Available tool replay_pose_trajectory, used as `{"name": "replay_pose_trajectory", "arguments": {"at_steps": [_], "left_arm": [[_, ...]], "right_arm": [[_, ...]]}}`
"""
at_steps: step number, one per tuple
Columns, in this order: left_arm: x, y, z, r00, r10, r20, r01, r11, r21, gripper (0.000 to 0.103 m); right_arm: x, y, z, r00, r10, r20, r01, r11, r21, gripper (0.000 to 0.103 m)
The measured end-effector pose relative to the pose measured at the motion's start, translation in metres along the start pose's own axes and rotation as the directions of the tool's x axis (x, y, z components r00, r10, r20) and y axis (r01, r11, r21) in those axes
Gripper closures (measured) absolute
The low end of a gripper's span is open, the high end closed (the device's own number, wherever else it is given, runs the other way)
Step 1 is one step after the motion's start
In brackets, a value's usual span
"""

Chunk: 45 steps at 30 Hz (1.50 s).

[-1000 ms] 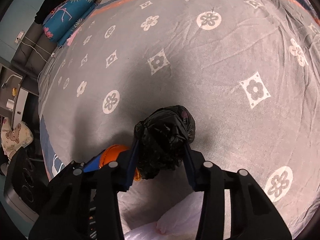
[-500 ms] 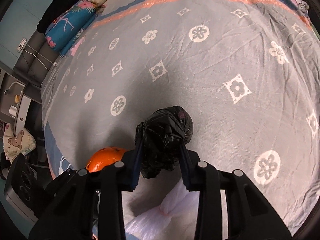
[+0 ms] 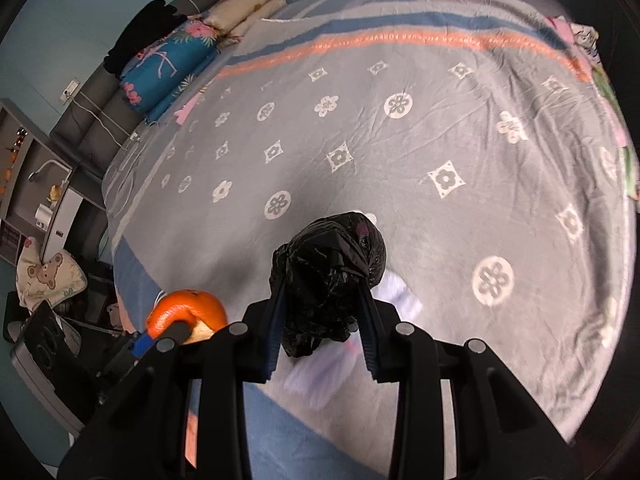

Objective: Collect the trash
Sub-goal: 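Lift the orange peel and black bag and carry both over the yellow-rimmed bin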

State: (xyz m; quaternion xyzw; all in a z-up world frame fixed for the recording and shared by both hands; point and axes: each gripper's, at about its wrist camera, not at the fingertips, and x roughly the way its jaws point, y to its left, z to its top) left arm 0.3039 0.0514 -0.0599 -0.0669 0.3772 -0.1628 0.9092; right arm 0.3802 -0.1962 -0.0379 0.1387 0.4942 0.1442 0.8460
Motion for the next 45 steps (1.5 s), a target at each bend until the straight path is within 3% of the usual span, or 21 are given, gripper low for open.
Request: {"name": "replay_pose_trajectory", "arguments": {"at_steps": [11,23,36,45], "left_arm": [[-0.102,-0.047,-0.023,0.989,-0.046,0.141,0.041,0.999,0.034,0.081],[-0.162,-0.107,-0.047,0.984,-0.073,0.162,0.060,0.995,0.085,0.081],[-0.199,-0.197,-0.064,0.960,-0.191,0.206,0.143,0.963,0.227,0.081],[-0.190,-0.259,-0.071,0.950,-0.275,0.147,0.222,0.927,0.303,0.081]], "right_arm": [[-0.089,-0.001,-0.058,0.997,0.031,0.070,-0.028,0.999,-0.033,0.071],[-0.181,-0.017,-0.122,0.984,0.049,0.173,-0.043,0.998,-0.040,0.071],[-0.264,-0.087,-0.193,0.956,-0.047,0.289,0.023,0.996,0.086,0.071],[-0.307,-0.135,-0.236,0.920,-0.152,0.362,0.094,0.980,0.174,0.071]]}}
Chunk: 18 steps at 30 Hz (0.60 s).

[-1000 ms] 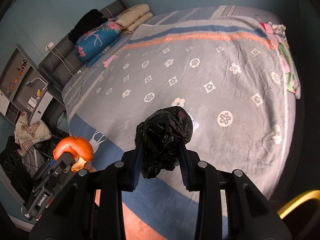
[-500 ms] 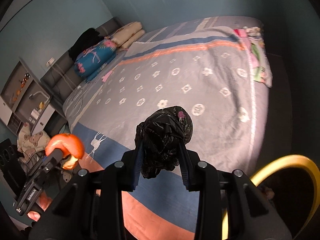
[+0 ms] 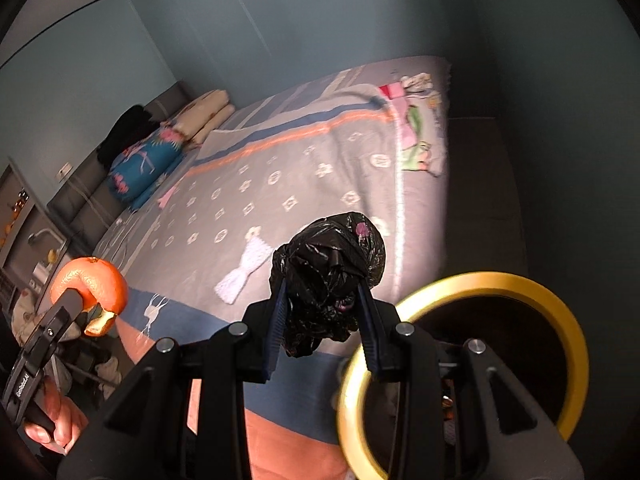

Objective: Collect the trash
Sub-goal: 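Lift the orange peel and black bag and carry both over the yellow-rimmed bin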

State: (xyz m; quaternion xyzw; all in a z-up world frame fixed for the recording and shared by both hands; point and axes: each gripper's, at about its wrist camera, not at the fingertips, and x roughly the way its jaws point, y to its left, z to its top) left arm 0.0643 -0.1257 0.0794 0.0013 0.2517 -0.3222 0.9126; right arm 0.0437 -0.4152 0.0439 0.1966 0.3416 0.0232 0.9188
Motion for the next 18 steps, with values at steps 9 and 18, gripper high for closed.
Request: {"name": "replay_pose_trajectory", "arguments": {"at_steps": [9,18], "left_arm": [[0.044,-0.056,-0.008,0.992,-0.096,-0.081,0.100,0.993,0.054,0.080],[0.094,-0.101,-0.035,0.961,-0.174,-0.216,0.191,0.980,0.059,0.080]], "right_arm": [[-0.018,-0.057,-0.014,0.999,-0.037,0.018,0.036,0.995,0.093,0.071],[-0.018,-0.104,-0.030,0.999,-0.048,0.006,0.047,0.983,0.176,0.071]]}}
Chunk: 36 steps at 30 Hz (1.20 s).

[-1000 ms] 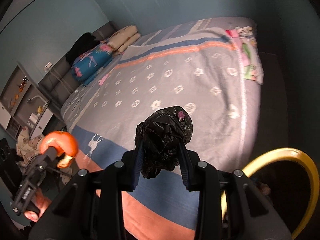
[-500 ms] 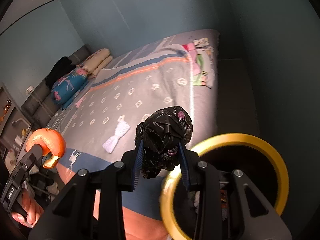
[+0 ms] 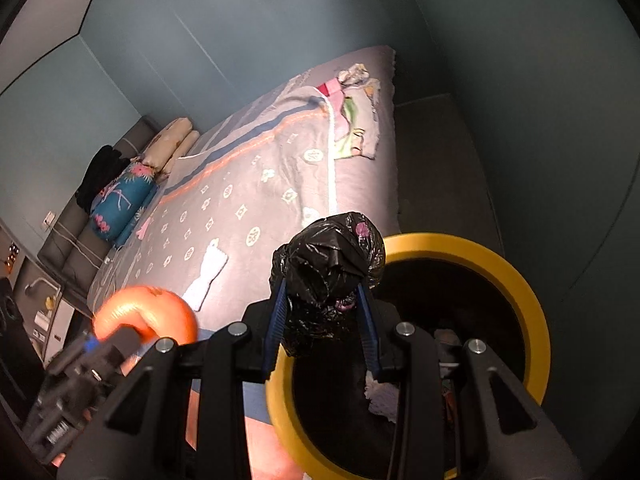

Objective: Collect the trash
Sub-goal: 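Lift the orange peel and black bag and carry both over the yellow-rimmed bin, then open both grippers to drop the peel and bag into the bin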

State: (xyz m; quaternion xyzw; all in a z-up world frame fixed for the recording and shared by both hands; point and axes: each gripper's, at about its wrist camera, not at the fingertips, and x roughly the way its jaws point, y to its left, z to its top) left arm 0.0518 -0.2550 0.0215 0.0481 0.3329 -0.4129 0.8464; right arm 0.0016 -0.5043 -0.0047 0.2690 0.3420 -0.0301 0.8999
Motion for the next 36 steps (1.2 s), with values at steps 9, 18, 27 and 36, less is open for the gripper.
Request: {"name": "replay_pose_trajectory", "arguments": {"at_steps": [9,18,27,36], "left_arm": [[0.049,-0.007,-0.020,0.993,-0.034,-0.112,0.034,0.999,-0.002,0.079],[0.050,0.000,-0.022,0.991,-0.066,-0.118,0.063,0.998,-0.026,0.062],[0.032,0.008,-0.021,0.993,-0.092,-0.076,0.090,0.996,-0.029,0.034],[0.009,0.039,-0.026,1.000,-0.021,-0.013,0.020,0.998,-0.053,0.019]], "right_arm": [[0.011,-0.025,-0.005,0.999,-0.034,-0.039,0.037,0.998,0.057,0.070],[0.020,-0.040,-0.008,0.996,-0.065,-0.061,0.071,0.993,0.097,0.063],[0.017,-0.043,-0.007,0.992,-0.112,-0.059,0.119,0.984,0.131,0.048],[0.030,-0.026,0.001,0.996,-0.050,-0.074,0.060,0.990,0.127,0.040]]}}
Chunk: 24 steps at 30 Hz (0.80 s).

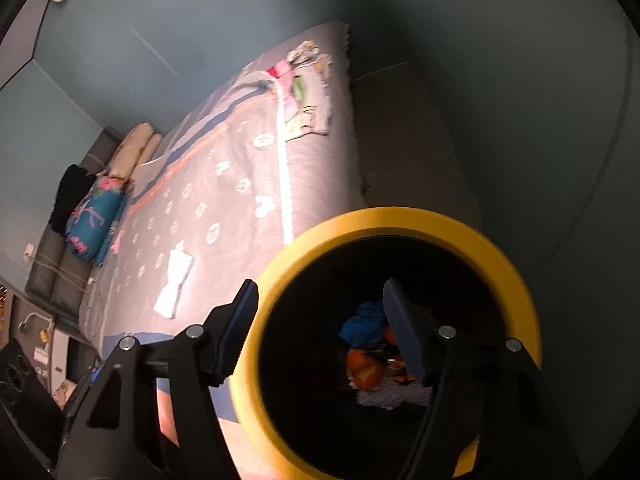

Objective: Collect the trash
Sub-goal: 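Open both grippers to drop the peel and bag into the bin, then move both grippers back over the white foam net on the bed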

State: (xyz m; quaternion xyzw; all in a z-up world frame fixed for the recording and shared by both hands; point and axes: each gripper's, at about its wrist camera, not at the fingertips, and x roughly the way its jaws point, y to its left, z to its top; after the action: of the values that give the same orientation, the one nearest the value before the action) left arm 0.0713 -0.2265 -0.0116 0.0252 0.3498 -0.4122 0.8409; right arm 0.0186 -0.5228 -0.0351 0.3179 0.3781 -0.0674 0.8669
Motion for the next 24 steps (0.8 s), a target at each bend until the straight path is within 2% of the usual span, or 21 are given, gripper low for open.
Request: {"name": "replay_pose_trajectory", "arguments": {"at_steps": [5,11,18,24], "left_arm": [[-0.017,0.038,0.002,0.998,0.051,0.035,-0.048,0.995,-0.088,0.016],[-0.035,0.081,0.003,0.987,0.145,0.074,-0.132,0.979,-0.155,0.012],[-0.046,0.147,-0.004,0.962,0.263,0.071,-0.239,0.941,-0.242,0.012],[-0.046,0.205,-0.011,0.937,0.348,0.033,-0.323,0.899,-0.295,0.012]], "right_arm": [[0.025,0.034,0.010,0.994,0.101,-0.052,-0.103,0.993,-0.051,0.038],[0.058,0.093,0.019,0.978,0.158,-0.135,-0.176,0.974,-0.139,0.038],[0.104,0.157,0.028,0.954,0.184,-0.239,-0.232,0.954,-0.191,0.038],[0.152,0.209,0.029,0.926,0.181,-0.330,-0.262,0.940,-0.218,0.038]]}}
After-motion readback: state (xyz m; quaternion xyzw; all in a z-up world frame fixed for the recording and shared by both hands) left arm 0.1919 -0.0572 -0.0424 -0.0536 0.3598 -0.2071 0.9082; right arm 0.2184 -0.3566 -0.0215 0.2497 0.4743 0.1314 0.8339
